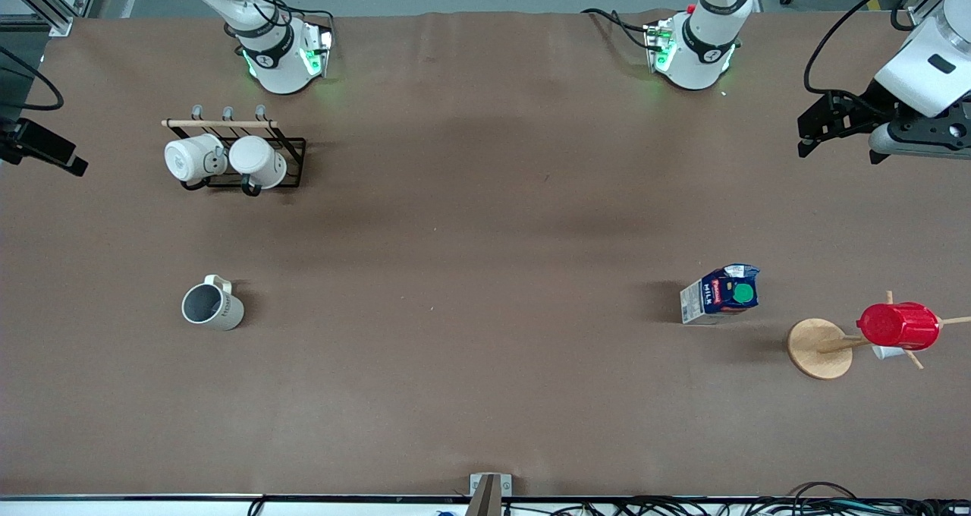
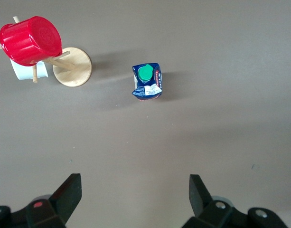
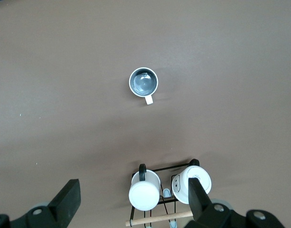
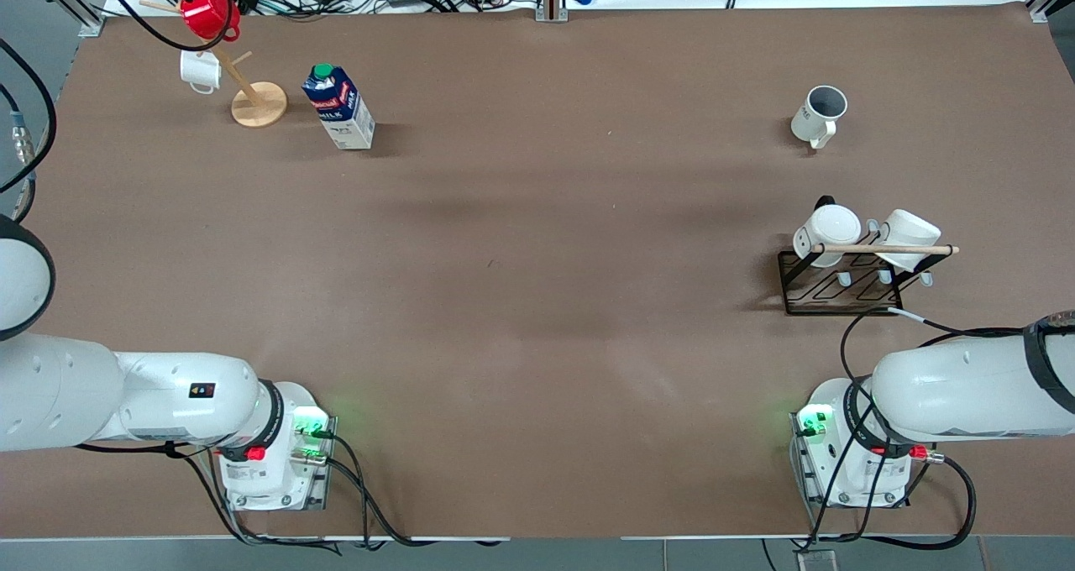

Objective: Place cup and milk on table
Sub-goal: 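Move the left gripper down toward the blue milk carton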

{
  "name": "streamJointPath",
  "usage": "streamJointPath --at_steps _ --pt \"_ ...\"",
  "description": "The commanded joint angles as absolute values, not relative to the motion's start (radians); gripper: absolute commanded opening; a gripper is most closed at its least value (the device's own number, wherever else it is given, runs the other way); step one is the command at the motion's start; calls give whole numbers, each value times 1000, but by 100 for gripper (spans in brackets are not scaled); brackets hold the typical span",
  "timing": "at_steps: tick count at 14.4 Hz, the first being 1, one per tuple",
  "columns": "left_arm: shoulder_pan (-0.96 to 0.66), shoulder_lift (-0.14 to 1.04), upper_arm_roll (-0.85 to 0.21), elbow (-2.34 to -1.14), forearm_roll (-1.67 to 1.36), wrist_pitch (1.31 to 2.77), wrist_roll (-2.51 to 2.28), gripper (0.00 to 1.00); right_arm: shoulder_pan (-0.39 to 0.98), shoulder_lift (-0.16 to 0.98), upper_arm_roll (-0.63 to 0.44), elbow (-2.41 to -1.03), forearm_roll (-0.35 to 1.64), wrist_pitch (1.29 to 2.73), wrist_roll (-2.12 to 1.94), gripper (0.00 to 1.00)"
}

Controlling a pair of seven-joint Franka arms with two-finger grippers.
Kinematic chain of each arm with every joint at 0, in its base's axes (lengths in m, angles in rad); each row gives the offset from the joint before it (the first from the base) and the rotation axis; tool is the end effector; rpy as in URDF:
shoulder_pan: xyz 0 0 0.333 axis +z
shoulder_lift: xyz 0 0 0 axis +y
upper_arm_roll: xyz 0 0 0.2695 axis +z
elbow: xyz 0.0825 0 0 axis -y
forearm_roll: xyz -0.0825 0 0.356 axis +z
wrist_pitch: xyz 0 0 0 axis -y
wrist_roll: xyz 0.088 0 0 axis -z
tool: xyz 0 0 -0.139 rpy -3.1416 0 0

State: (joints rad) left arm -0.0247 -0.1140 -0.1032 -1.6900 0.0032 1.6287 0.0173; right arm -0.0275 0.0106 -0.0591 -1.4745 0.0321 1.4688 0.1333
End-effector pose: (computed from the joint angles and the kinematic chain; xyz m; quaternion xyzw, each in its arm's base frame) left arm 0.4987 -0.0660 0.5563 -0.9970 0.0724 -0.0264 0.0060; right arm 0.5172 -0.0400 0.5739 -0.9940 0.1082 0.0085 0.0155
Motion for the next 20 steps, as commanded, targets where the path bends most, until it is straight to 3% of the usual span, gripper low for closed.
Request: streamJointPath --at_steps 1,5,8,10,16,20 --pt "-25 -109 -101 -1669 0 1599 32 100 -29 -17 -57 -1500 43 1467 143 100" --pt "-26 -85 -101 -1649 2 1597 25 100 -31 -17 -58 -1500 43 1465 143 100" --pt "-25 36 -101 -1562 5 1569 15 100 -31 -17 -58 -1500 43 1465 143 100" --pt "-35 89 -103 -1565 32 1600 11 100 -31 -17 -58 -1500 43 1463 143 100" --pt "-34 230 -107 -1678 55 1883 -112 100 -31 -17 -58 -1500 43 1463 143 100" --pt "-25 345 -110 -1674 63 2005 -94 100 -31 -17 -58 -1500 43 1463 143 100"
